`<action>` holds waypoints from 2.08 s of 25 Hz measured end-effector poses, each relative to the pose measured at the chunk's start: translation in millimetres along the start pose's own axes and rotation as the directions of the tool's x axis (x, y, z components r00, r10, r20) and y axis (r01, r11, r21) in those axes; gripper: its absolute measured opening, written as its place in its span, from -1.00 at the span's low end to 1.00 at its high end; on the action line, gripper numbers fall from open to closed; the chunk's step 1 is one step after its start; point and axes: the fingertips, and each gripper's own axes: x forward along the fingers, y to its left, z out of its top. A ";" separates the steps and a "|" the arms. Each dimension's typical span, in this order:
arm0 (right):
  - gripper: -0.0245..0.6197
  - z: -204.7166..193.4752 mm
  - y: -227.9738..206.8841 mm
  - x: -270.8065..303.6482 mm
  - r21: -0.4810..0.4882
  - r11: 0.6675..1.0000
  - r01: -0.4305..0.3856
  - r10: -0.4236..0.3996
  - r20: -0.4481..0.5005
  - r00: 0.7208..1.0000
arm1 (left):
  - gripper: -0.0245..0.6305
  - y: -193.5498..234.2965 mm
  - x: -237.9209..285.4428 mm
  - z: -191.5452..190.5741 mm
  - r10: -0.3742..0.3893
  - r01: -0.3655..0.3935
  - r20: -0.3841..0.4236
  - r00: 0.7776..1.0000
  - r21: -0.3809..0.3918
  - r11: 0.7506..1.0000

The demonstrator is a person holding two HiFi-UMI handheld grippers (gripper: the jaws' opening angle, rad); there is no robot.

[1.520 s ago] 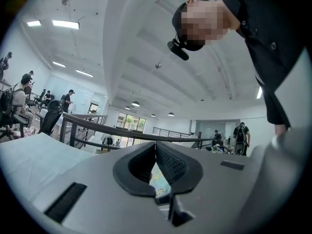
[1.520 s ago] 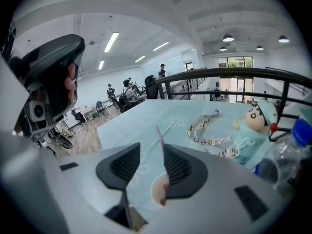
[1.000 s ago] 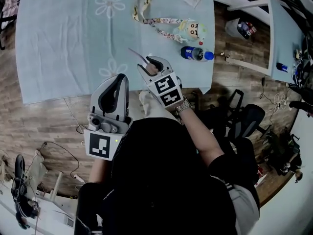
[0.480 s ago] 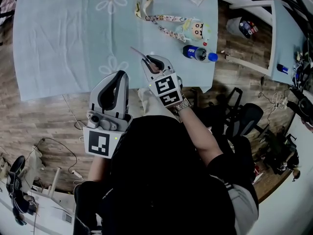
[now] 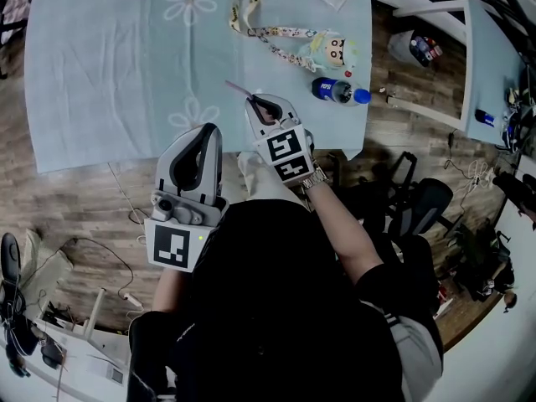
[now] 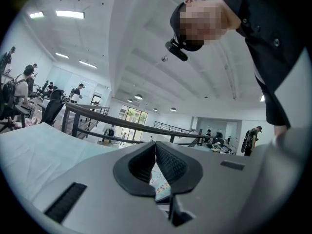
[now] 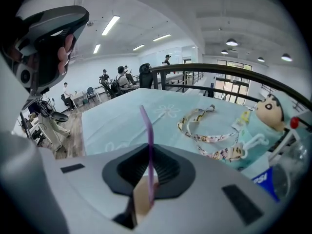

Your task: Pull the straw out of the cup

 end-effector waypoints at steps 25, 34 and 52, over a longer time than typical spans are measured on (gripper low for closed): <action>-0.82 46.8 -5.2 -142.0 0.043 0.997 0.064 -0.075 0.342 0.937 | -0.88 -105.9 -35.3 13.8 -0.100 0.092 0.072 0.992 0.104 0.990; -0.82 73.8 4.9 -230.8 0.078 0.993 0.085 -0.113 0.514 0.850 | -0.88 -143.0 -51.9 10.5 -0.143 0.131 0.090 0.986 0.123 0.984; -0.82 99.5 36.7 -351.5 0.108 0.992 0.067 -0.124 0.698 0.706 | -0.88 -192.8 -80.5 21.5 -0.225 0.207 0.136 0.965 0.133 0.969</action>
